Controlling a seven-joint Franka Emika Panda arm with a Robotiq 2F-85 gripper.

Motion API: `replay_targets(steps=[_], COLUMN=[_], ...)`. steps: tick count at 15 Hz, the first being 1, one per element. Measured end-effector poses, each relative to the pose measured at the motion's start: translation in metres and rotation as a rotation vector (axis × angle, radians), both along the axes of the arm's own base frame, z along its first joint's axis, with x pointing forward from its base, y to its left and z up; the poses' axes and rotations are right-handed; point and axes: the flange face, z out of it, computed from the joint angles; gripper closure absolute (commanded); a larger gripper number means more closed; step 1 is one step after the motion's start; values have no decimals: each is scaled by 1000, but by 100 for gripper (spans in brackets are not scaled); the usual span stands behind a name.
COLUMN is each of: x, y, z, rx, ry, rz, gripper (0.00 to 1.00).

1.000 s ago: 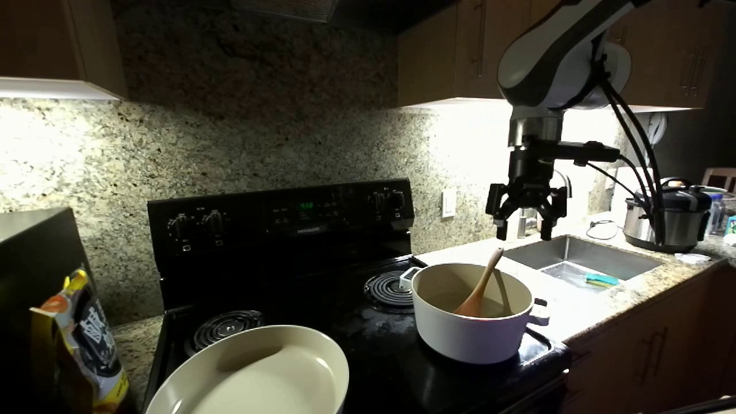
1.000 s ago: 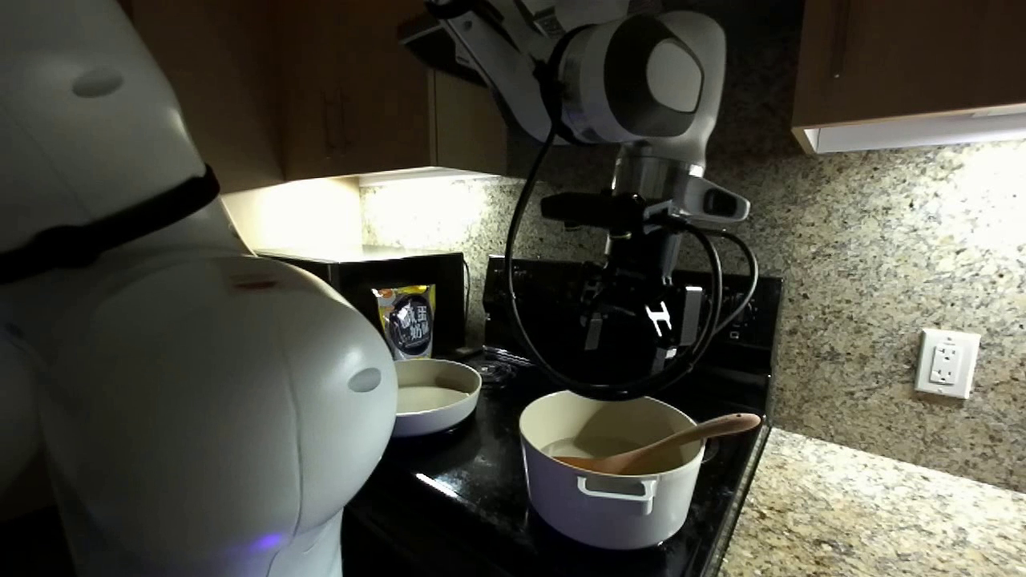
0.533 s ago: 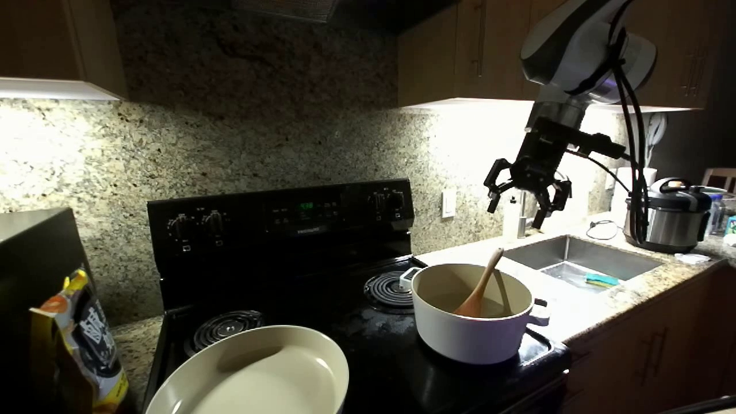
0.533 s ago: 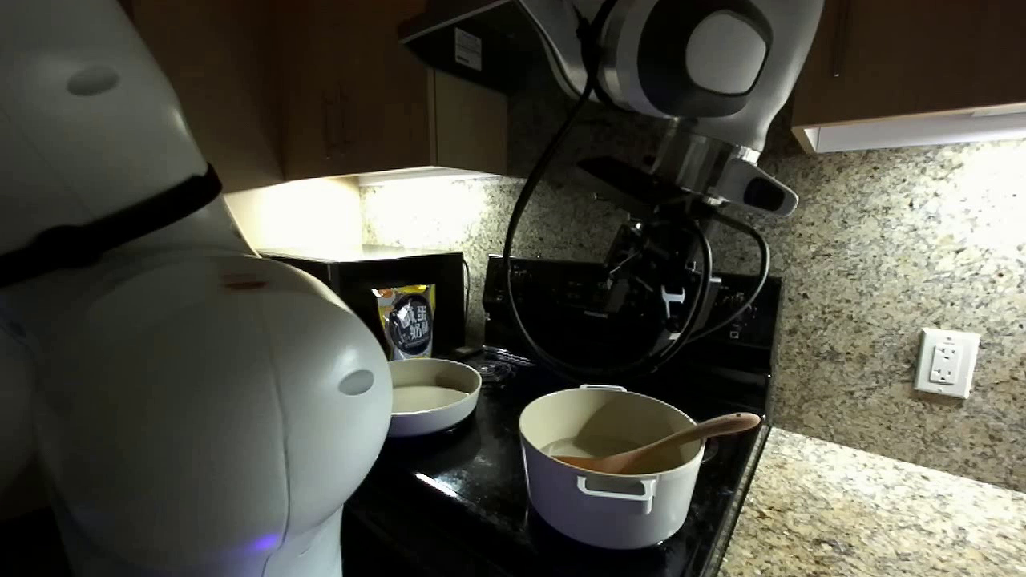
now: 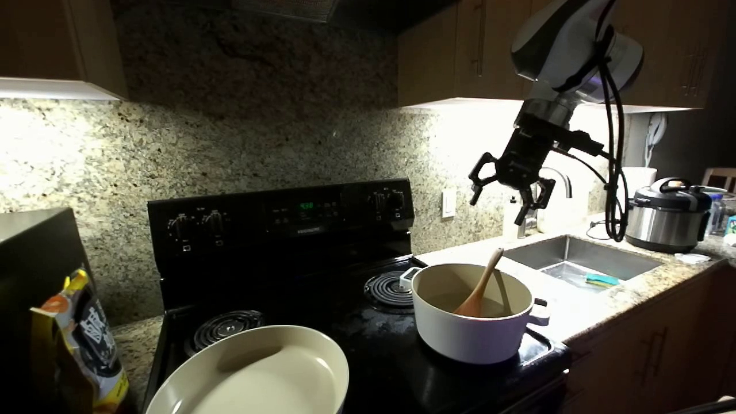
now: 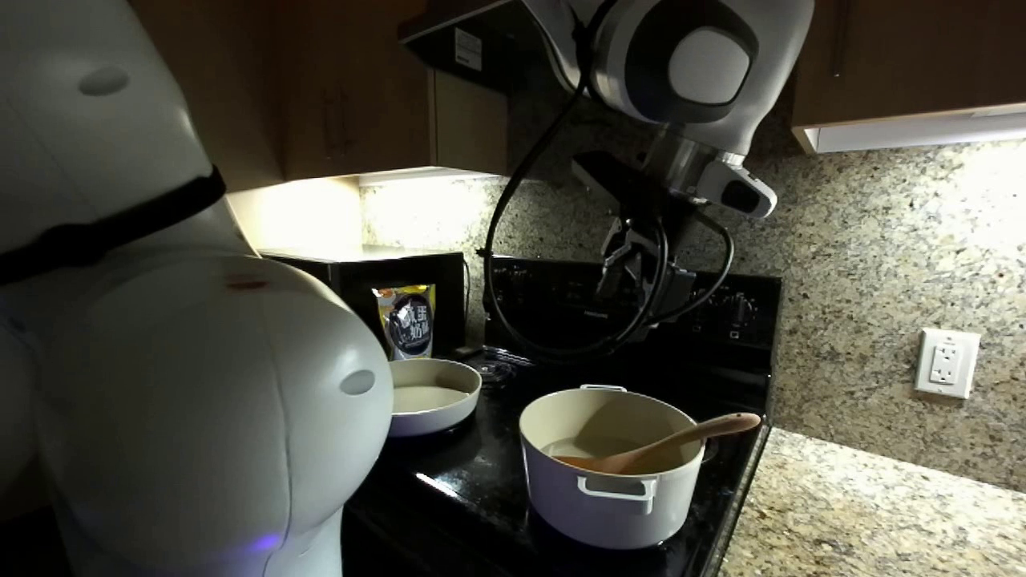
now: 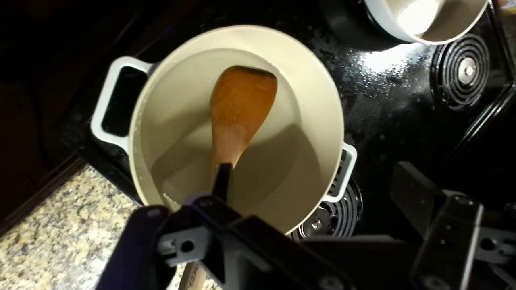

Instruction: Use the wooden spatula to stir the liquid in the white pot

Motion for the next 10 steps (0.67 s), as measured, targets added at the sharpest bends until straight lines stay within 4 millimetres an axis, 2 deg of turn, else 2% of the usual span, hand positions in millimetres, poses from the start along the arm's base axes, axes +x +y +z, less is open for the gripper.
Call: replay_targets(steps=[2, 5, 8, 10], x=[18, 45, 59, 58], y=[4, -6, -31, -54], z=[0, -9, -26, -38], rx=[67, 109, 107, 105], ry=[14, 45, 96, 122], rz=[-71, -162, -245, -289], gripper=[0, 0, 0, 0])
